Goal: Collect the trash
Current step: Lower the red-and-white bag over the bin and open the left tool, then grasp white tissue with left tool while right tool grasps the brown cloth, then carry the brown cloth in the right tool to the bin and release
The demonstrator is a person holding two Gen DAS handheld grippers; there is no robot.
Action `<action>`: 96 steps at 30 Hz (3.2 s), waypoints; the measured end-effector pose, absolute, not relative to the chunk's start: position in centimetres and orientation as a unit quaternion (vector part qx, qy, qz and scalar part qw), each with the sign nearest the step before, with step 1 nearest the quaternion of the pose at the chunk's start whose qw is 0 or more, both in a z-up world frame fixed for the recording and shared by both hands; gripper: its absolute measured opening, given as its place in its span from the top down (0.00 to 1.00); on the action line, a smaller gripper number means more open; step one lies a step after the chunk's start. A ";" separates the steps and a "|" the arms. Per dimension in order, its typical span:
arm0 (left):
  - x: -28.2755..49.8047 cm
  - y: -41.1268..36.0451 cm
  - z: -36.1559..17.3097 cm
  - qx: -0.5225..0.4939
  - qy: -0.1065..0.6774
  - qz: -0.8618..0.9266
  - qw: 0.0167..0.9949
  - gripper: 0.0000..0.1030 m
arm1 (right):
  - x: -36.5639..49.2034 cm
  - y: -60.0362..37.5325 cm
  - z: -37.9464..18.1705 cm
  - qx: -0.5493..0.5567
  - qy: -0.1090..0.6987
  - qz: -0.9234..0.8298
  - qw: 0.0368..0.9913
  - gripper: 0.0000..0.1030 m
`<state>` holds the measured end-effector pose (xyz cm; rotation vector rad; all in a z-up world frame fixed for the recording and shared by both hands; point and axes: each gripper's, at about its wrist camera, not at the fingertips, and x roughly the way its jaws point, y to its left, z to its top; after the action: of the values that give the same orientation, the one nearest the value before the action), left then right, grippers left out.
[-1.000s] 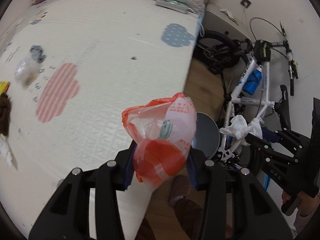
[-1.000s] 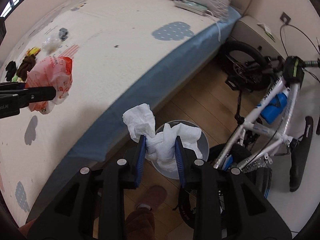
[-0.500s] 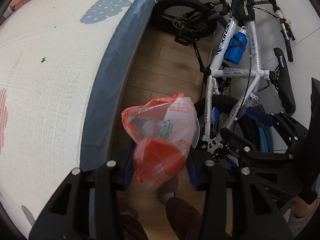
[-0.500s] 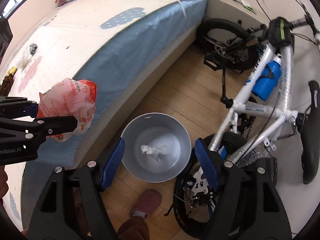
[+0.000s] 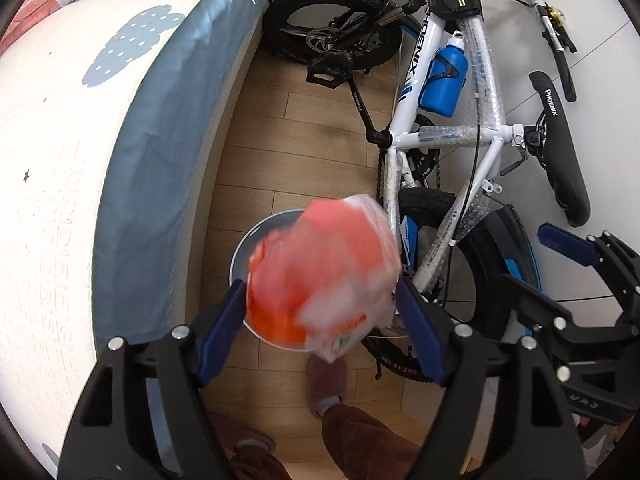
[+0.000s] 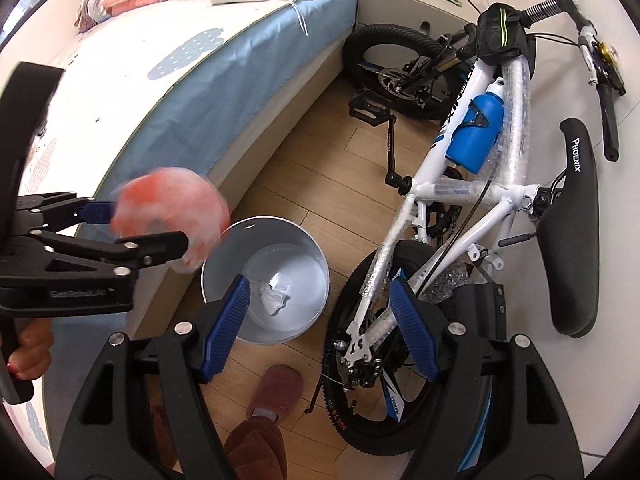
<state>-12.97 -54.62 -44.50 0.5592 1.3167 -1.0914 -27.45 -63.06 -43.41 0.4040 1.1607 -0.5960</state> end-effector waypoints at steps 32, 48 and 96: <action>4.3 -28.1 -37.8 0.117 0.573 -0.290 0.758 0.27 | -6.7 -44.2 -37.3 0.077 0.526 -0.115 0.839 0.32; 15.3 -4.9 -38.1 0.029 0.562 -0.120 0.818 0.26 | 11.2 -21.3 -36.5 -0.022 0.498 0.061 0.865 0.32; 17.4 1.4 -37.3 0.011 0.516 -0.084 0.852 0.69 | 20.2 -12.7 -40.0 -0.052 0.511 0.125 0.849 0.90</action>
<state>17.37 1.43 -37.28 0.0240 1.0866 -0.1768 20.16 -12.73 -39.98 -0.1088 1.0763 0.2632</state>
